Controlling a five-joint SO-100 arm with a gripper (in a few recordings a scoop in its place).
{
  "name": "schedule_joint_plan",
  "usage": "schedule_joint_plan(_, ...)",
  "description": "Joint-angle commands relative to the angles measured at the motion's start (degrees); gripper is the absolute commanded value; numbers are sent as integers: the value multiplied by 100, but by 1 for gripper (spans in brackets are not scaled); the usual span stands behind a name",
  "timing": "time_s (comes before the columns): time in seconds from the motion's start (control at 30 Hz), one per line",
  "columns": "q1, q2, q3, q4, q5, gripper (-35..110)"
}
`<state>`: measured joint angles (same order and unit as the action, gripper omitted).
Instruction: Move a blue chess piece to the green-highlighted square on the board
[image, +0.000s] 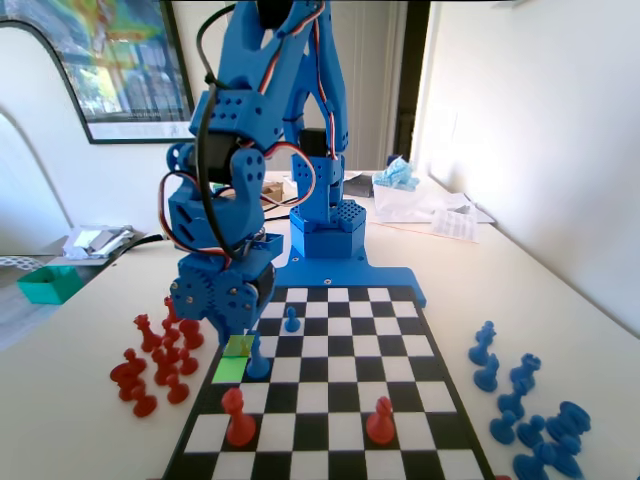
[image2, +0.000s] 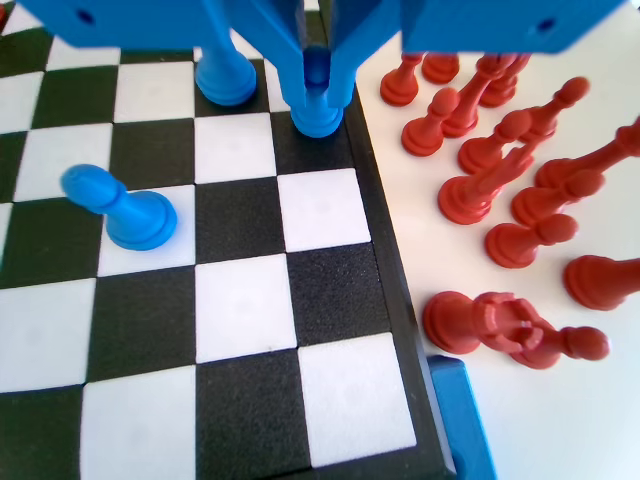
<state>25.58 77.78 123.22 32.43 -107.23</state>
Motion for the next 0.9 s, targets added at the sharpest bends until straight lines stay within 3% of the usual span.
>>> schedule_joint_plan(0.0,9,387,-229,466,53,1)
schedule_joint_plan(0.3,-88,387,-1187,1617,290,1)
schedule_joint_plan(0.87,88,-308,-1819,1582,343,1)
